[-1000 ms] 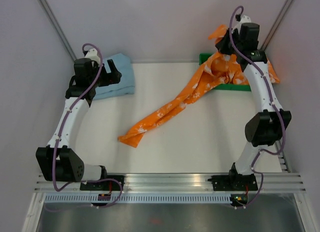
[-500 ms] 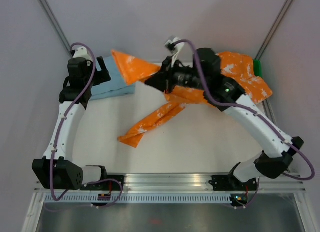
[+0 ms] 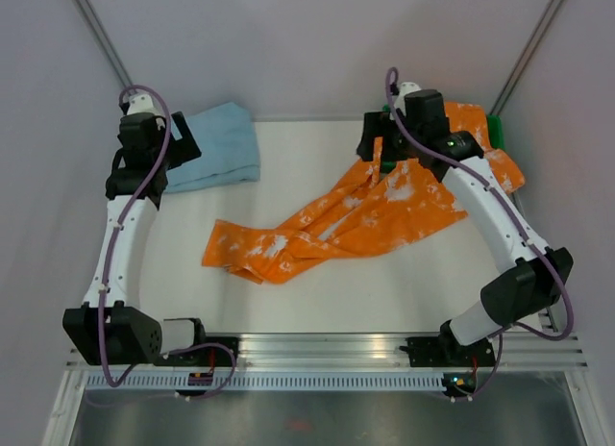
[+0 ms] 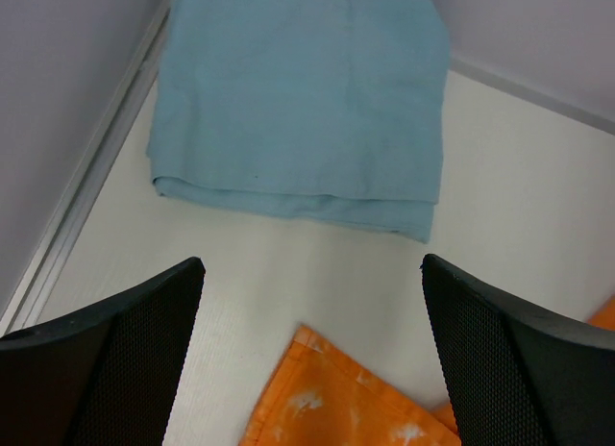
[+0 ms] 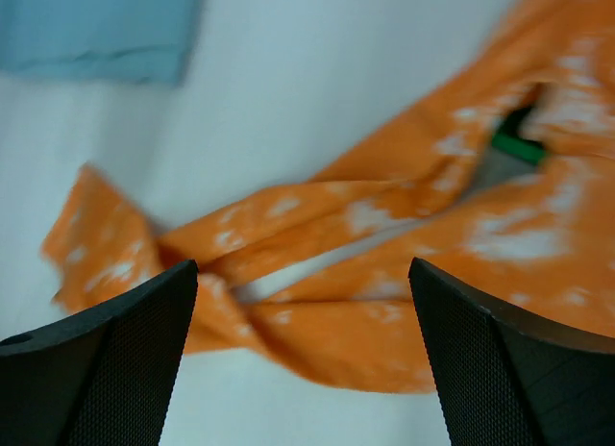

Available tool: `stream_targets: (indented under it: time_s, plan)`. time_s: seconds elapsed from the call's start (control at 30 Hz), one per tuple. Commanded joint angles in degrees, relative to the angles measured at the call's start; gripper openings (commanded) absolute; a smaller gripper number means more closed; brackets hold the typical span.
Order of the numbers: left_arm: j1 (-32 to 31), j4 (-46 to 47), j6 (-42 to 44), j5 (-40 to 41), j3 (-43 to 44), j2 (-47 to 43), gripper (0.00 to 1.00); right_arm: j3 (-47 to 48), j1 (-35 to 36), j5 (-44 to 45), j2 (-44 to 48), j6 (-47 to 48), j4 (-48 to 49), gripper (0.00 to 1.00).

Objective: Fold and stack the trousers
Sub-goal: Move the trousers to the center of the board

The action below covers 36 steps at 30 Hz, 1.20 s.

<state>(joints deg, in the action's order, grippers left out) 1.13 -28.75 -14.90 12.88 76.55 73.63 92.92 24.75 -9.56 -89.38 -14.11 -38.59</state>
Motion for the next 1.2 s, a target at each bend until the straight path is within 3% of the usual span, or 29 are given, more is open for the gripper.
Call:
stream_targets:
  time_s: [0.0,0.07,0.23,0.37,0.47,0.6,0.67,0.83,0.93,1.17]
  plan:
    - [0.3,3.9,3.9,-21.6,0.4,-0.9,1.0,1.5,-6.6,19.3,0.0,-0.3,-4.0,0.98]
    - [-0.4,4.6,3.8,-29.6,-0.8,-0.5,1.0,2.3,-10.8,22.2,-4.0,-2.5,-4.4,0.98]
    - [-6.9,1.4,4.0,-32.7,-2.2,4.2,1.0,-1.3,-28.9,23.3,-8.7,-9.8,3.8,0.98]
    - [-11.3,1.9,4.9,-37.9,-4.4,6.8,1.0,0.7,-35.6,21.9,-12.8,-0.3,13.3,0.98]
    - [-14.7,4.3,4.5,-38.6,-5.8,8.9,1.0,6.4,-37.2,18.7,-19.4,5.8,19.2,0.98]
    - [-15.9,6.4,2.2,-37.8,-6.6,12.1,1.0,21.7,-42.0,10.4,-34.2,3.5,14.1,0.98]
    - [-16.2,6.1,2.1,-36.6,-6.6,13.7,1.0,27.0,-42.9,10.8,-37.9,4.2,11.9,0.98]
    - [-17.0,4.5,2.4,-34.3,-6.2,16.3,0.99,23.5,-43.6,11.6,-40.8,10.6,15.0,0.98]
    - [-17.2,5.1,1.0,-35.8,-5.6,18.0,0.99,24.2,-44.4,4.2,-43.5,11.6,17.7,0.98]
    - [-18.5,3.8,-0.7,-36.4,-1.2,22.7,0.99,34.1,-44.4,-1.7,-52.7,10.8,23.7,0.98]
